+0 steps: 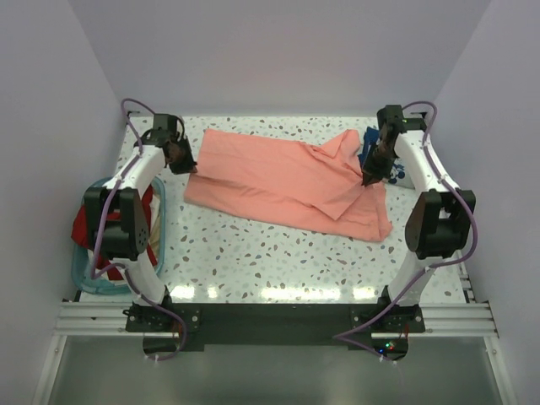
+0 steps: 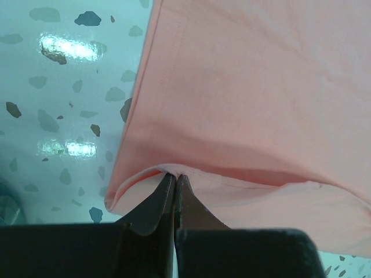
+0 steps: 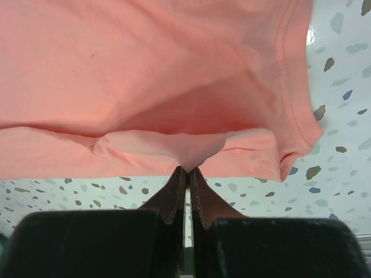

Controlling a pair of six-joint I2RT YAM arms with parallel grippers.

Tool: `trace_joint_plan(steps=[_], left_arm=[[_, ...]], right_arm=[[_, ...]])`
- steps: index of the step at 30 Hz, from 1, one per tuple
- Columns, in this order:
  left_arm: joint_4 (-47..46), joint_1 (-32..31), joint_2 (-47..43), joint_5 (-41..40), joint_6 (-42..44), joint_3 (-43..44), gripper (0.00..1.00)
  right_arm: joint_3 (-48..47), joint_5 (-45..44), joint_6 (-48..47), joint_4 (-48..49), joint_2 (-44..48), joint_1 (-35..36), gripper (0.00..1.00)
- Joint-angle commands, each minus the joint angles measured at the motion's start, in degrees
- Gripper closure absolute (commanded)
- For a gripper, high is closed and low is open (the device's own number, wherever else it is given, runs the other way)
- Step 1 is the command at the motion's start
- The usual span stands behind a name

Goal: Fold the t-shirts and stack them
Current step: Fold the tshirt

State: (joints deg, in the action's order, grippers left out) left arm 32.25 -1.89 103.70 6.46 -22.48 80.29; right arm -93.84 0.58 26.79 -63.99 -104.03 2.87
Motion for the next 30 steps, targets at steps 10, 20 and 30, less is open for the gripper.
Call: trace_joint_plan(steps=[10,20,30], left_arm=[[-4.48,1.1,2.64,-2.06,-3.1,2.94,1.0],[-6.05,1.01,5.99,-1.63,-3.27,7.95,0.34],[-10.97,-2.59,2.65,4.78,-5.73,-2.58,0.31]], right_arm=[[-6.88,3.46,-5.25,-1.49,-5.57,-2.79,1.0],[-13.9,4.78,-7.27,-1.58,-11.99,-4.37,0.46],[2.32,7.68,-6.22,2.37,-1.1,-4.37,0.32]])
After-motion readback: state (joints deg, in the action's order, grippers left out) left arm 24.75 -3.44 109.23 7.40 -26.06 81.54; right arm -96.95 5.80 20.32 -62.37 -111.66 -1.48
